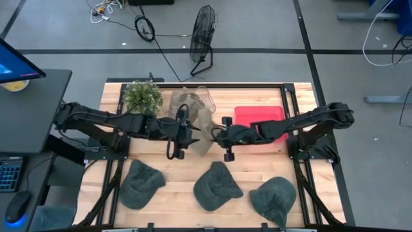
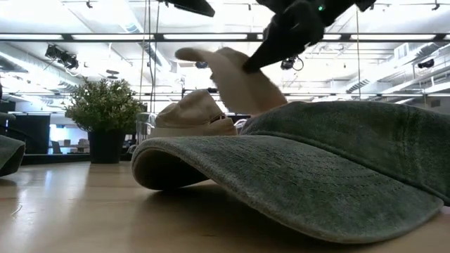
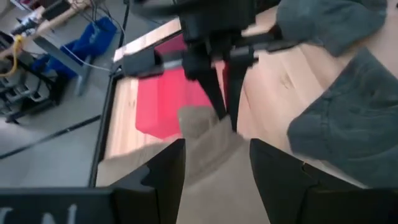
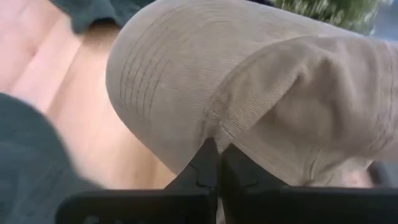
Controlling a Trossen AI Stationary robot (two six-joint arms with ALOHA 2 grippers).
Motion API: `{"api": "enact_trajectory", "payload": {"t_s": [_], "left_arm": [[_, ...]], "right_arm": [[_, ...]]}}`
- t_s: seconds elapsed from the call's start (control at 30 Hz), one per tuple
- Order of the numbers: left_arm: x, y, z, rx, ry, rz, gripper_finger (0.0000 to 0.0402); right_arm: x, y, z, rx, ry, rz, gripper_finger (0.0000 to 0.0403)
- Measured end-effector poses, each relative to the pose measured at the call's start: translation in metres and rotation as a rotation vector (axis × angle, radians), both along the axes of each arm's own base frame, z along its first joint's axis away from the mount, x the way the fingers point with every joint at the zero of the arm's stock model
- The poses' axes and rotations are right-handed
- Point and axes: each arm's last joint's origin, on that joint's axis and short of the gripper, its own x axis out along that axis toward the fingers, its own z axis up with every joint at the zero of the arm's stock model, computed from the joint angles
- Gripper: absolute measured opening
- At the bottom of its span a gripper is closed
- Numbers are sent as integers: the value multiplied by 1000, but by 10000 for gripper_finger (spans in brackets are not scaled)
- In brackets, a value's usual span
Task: Pick & Place hat
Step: Put the brown cap into the transparent bin
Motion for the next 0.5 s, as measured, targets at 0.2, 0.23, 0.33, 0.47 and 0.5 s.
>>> {"api": "enact_trajectory", "payload": {"t_s": [0.2,0.23,0.33,0.47,0.5], "left_arm": [[16,7,-20,38,77,-2,183],[19,8,-24,46,89,-4,183],[26,9,-33,82,120,-21,183],[31,8,-43,104,168,-36,183],[32,8,-45,98,175,-31,183]], "right_arm": [[12,-6,-4,-125,-41,67,2],[13,-6,-4,-142,-45,78,2],[13,-6,-5,-197,-29,116,2],[13,-6,-5,-251,-15,153,2],[13,-6,-5,-258,-16,157,2]]}}
